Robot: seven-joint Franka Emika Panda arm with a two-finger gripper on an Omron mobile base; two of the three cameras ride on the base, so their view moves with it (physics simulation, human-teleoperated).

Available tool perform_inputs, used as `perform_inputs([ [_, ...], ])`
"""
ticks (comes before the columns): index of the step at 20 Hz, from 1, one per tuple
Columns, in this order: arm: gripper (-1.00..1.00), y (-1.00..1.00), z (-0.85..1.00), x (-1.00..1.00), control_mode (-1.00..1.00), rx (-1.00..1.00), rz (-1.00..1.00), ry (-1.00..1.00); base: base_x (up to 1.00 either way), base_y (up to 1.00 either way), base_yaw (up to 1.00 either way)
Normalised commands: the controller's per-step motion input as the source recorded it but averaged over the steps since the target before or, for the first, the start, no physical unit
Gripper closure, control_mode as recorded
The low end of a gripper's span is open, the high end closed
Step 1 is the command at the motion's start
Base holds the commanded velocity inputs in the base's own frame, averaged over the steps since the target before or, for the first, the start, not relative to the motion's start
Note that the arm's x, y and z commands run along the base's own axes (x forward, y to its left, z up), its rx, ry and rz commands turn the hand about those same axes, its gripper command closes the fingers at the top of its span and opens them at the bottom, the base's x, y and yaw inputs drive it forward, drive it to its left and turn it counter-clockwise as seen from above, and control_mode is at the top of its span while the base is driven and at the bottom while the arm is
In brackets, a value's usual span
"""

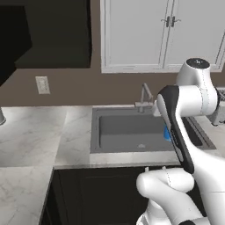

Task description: Pick up the bar soap and soap dispenser from the sink, and place them back in the cabinet, and close the cabinet door.

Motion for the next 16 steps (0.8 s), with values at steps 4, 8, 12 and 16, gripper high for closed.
perform_inputs([
  [4,1.0,0.0,0.0,0.0,1.0,0.0,0.0,0.0,0.0,0.44,0.33],
  [8,1.0,0.0,0.0,0.0,1.0,0.0,0.0,0.0,-0.04,0.44,0.32],
  [12,1.0,0.0,0.0,0.0,1.0,0.0,0.0,0.0,0.0,0.54,0.24],
  [16,1.0,0.0,0.0,0.0,1.0,0.0,0.0,0.0,0.0,0.47,0.22],
])
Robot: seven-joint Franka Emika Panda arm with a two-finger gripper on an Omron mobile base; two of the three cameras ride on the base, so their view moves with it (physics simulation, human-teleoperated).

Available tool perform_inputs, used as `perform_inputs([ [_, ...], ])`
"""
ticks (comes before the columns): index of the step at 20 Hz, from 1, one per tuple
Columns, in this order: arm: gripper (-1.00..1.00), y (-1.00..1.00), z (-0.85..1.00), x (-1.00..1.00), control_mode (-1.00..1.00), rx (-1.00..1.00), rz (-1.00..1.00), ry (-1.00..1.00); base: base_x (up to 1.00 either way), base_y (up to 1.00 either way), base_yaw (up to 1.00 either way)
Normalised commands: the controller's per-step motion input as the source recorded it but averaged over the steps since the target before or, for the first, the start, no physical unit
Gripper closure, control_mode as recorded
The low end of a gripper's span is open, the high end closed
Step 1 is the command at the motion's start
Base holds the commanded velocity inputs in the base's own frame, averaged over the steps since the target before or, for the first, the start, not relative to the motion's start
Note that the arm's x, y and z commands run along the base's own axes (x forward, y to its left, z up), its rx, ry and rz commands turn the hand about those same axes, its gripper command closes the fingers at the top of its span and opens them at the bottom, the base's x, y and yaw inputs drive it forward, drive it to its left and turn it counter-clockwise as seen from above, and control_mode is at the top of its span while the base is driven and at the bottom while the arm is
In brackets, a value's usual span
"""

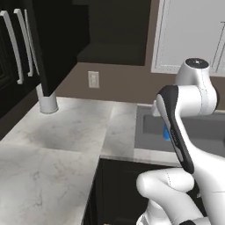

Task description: Pick up the bar soap and soap dispenser from the sink, and place them back in the cabinet, and close the cabinet door.

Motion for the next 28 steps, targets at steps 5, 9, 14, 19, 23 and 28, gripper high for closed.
perform_inputs([
  [5,1.0,0.0,0.0,0.0,1.0,0.0,0.0,0.0,0.0,0.19,0.21],
  [9,1.0,0.0,0.0,0.0,1.0,0.0,0.0,0.0,0.09,0.0,0.18],
  [14,1.0,0.0,0.0,0.0,1.0,0.0,0.0,0.0,0.12,0.0,0.21],
  [19,1.0,0.0,0.0,0.0,1.0,0.0,0.0,0.0,0.41,0.0,0.22],
  [23,1.0,0.0,0.0,0.0,1.0,0.0,0.0,0.0,0.47,0.0,0.18],
  [28,1.0,0.0,0.0,0.0,1.0,0.0,0.0,0.0,0.38,0.0,0.17],
])
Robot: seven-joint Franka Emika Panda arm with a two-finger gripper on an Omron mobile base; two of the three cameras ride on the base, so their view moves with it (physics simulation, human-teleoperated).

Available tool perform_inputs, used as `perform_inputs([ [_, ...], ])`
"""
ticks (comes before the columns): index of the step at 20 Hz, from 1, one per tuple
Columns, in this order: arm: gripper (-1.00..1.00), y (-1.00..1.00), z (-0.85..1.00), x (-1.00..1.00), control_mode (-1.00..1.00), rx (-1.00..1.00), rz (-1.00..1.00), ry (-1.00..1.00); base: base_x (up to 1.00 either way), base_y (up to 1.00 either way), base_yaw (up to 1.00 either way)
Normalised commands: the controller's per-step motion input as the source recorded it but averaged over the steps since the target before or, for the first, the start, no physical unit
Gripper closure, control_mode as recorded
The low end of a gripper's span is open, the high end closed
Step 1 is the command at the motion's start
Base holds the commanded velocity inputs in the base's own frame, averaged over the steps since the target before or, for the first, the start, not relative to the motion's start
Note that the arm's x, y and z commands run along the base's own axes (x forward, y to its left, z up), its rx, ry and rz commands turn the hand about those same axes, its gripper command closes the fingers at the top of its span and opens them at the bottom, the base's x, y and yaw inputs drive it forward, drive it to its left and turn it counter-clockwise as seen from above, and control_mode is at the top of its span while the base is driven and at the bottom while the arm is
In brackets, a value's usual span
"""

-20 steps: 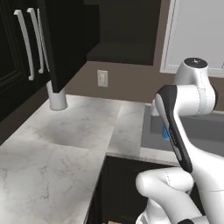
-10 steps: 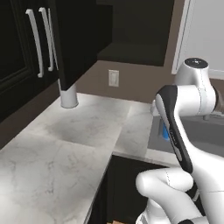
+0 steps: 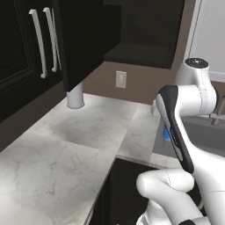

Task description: Pick up the bar soap and soap dispenser from the sink, and place them back in the cabinet, and close the cabinet door.

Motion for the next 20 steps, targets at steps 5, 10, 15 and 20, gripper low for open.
perform_inputs([
  [5,1.0,0.0,0.0,0.0,1.0,0.0,0.0,0.0,0.28,0.03,0.14],
  [10,1.0,0.0,0.0,0.0,1.0,0.0,0.0,0.0,0.1,0.15,0.21],
  [15,1.0,0.0,0.0,0.0,1.0,0.0,0.0,0.0,0.1,0.03,0.25],
  [20,1.0,0.0,0.0,0.0,1.0,0.0,0.0,0.0,0.06,0.13,0.26],
])
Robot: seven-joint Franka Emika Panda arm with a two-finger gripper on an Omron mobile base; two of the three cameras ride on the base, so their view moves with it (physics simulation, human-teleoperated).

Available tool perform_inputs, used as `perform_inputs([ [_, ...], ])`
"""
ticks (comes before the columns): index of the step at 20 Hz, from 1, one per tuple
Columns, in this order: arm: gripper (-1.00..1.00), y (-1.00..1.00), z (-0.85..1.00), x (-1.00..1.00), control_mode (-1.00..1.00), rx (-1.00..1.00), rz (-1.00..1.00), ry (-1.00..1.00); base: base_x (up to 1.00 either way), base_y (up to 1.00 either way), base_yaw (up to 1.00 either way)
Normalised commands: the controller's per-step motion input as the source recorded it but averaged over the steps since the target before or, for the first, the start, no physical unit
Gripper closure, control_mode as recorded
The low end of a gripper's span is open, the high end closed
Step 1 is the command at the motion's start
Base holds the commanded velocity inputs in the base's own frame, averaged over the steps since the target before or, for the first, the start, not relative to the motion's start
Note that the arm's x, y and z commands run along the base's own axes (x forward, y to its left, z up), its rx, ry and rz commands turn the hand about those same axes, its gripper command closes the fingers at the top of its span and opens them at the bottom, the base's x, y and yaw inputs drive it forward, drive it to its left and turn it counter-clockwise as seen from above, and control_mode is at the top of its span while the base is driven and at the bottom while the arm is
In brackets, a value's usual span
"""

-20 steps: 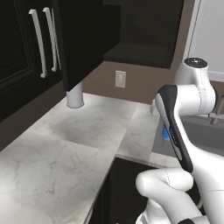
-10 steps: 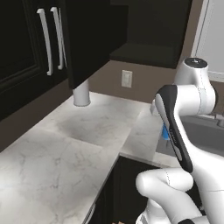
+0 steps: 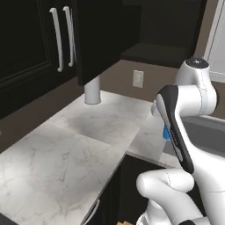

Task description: Pick up the bar soap and soap dispenser from the sink, and place them back in the cabinet, and close the cabinet door.

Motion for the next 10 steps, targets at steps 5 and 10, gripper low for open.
perform_inputs([
  [5,1.0,0.0,0.0,0.0,1.0,0.0,0.0,0.0,0.13,0.16,0.23],
  [10,1.0,0.0,0.0,0.0,1.0,0.0,0.0,0.0,0.2,0.29,0.18],
])
